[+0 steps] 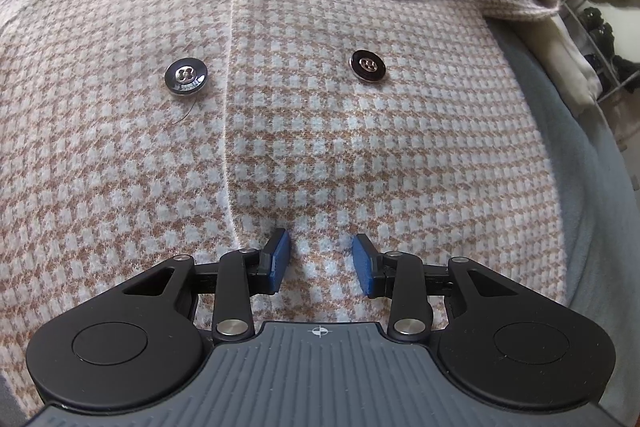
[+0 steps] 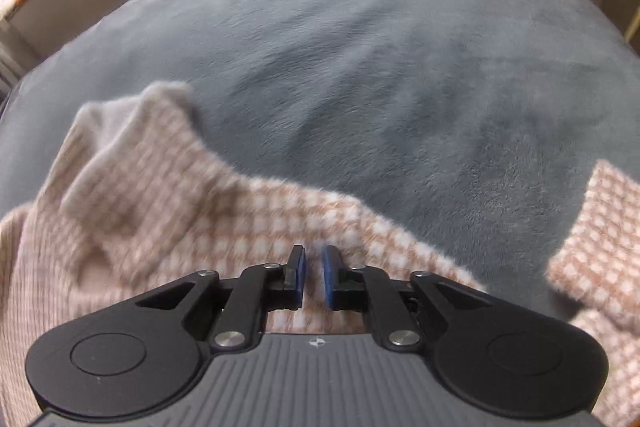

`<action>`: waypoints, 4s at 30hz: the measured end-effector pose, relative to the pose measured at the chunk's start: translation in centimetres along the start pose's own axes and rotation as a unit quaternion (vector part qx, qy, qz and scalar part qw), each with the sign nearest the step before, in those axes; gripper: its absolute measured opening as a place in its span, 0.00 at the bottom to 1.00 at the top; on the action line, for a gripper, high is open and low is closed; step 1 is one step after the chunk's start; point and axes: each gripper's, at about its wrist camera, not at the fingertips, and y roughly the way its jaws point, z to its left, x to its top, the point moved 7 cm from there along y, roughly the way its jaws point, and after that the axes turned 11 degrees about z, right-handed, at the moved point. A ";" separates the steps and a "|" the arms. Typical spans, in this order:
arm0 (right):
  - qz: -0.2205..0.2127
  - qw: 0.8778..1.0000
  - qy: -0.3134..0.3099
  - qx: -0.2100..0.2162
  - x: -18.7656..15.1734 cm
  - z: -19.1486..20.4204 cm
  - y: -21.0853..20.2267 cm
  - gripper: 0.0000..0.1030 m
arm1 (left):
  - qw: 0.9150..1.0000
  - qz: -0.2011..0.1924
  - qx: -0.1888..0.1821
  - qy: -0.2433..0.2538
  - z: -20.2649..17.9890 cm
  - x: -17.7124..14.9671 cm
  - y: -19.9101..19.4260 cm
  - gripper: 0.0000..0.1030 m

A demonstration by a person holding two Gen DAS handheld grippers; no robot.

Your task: Fold clothes

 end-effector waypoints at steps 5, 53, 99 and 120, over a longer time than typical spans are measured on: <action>-0.062 0.995 -0.030 -0.066 1.4 3.6 -1.8 0.10 | 1.000 -0.007 -0.008 -0.005 0.2 -0.1 -0.2 0.34; 0.036 0.946 -0.300 0.119 -7.6 40.2 1.0 0.13 | 0.970 -0.081 -0.103 -0.207 16.5 -4.0 -5.2 0.34; 0.037 0.930 -0.335 0.151 -12.7 55.5 6.7 0.14 | 0.974 -0.101 -0.101 -0.176 16.3 -4.7 -4.7 0.34; -0.044 0.973 -0.171 0.149 -9.7 38.9 -0.3 0.14 | 0.986 -0.086 -0.064 -0.131 15.4 -4.5 -4.4 0.34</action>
